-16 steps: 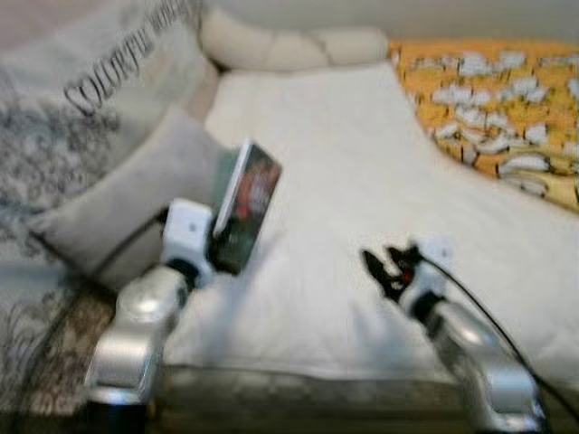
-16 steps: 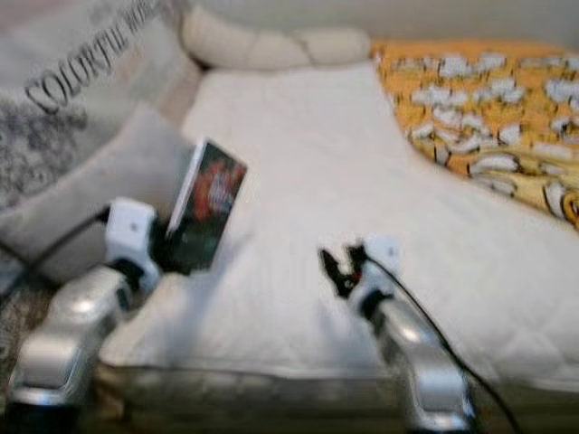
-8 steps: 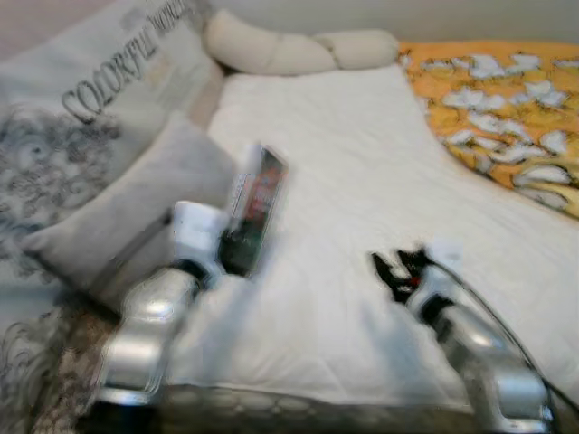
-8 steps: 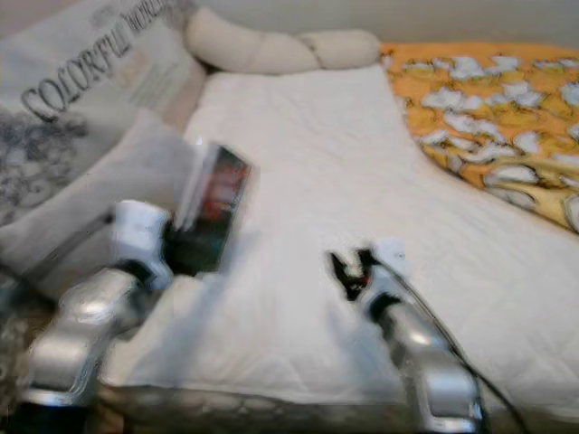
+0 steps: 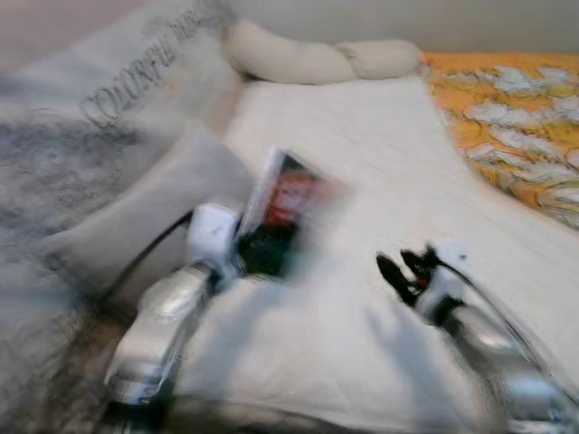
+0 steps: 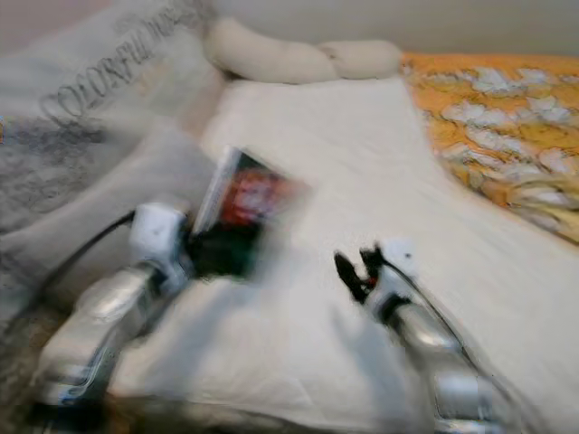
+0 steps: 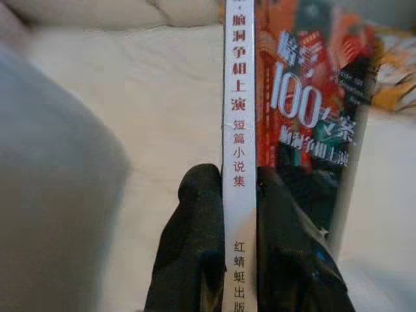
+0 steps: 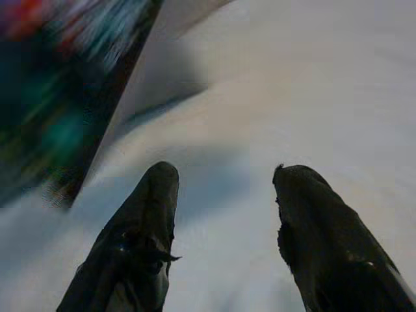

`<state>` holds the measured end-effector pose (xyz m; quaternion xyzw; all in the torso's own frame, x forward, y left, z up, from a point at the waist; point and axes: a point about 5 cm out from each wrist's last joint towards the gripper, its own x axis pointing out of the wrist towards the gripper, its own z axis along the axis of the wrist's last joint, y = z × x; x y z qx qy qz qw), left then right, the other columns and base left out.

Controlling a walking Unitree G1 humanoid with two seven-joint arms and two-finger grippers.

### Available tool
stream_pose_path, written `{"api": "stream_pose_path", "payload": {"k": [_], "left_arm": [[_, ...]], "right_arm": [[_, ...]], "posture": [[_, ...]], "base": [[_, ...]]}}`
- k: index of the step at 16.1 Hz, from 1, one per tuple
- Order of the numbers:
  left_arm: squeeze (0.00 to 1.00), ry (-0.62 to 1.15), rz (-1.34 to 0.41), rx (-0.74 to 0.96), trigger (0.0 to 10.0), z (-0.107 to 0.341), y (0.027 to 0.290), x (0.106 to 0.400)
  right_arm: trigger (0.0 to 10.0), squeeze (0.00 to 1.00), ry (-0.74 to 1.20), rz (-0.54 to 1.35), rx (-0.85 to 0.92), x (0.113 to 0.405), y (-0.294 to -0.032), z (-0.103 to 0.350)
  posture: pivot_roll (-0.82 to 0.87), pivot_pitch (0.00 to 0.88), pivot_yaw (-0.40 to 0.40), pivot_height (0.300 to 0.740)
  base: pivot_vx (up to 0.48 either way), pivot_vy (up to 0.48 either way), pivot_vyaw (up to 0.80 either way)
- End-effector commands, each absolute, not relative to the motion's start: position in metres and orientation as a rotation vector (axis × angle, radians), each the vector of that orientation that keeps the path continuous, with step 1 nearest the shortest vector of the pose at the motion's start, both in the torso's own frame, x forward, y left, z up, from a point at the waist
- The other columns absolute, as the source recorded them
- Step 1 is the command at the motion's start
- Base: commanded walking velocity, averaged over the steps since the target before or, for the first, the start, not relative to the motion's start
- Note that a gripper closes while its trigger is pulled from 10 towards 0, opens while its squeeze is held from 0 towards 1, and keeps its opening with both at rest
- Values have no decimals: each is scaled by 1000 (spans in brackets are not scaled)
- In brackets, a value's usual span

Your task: Clean up the room

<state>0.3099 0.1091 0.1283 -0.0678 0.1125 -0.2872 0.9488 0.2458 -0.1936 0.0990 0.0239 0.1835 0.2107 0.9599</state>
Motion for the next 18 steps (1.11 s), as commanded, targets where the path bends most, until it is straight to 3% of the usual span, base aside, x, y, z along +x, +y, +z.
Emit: {"api": "stream_pose_path", "payload": {"k": [1,6,8,10,13,18], "left_arm": [[0,262,-613,-280,10000,130,114,325],[0,314,-660,-228,10000,122,100,338],[0,366,-689,-260,10000,115,95,339],[0,442,-725,-400,10000,106,87,337],[0,518,-662,-537,10000,89,80,341],[0,586,-568,-513,10000,66,66,340]], "right_arm": [[10000,0,377,553,51,240,-196,112],[10000,0,385,591,5,235,-204,120],[10000,0,399,612,7,233,-203,121],[10000,0,411,638,8,231,-203,121],[10000,0,451,712,-12,229,-201,121],[10000,0,504,731,-81,224,-200,120]], "posture": [[-69,0,51,740],[-111,0,58,740],[-115,0,58,740],[-115,0,52,740],[-125,0,41,740],[-170,0,31,740]], "base": [[0,0,0],[0,0,0],[0,0,0],[0,0,0],[0,0,0],[0,0,0]]}}
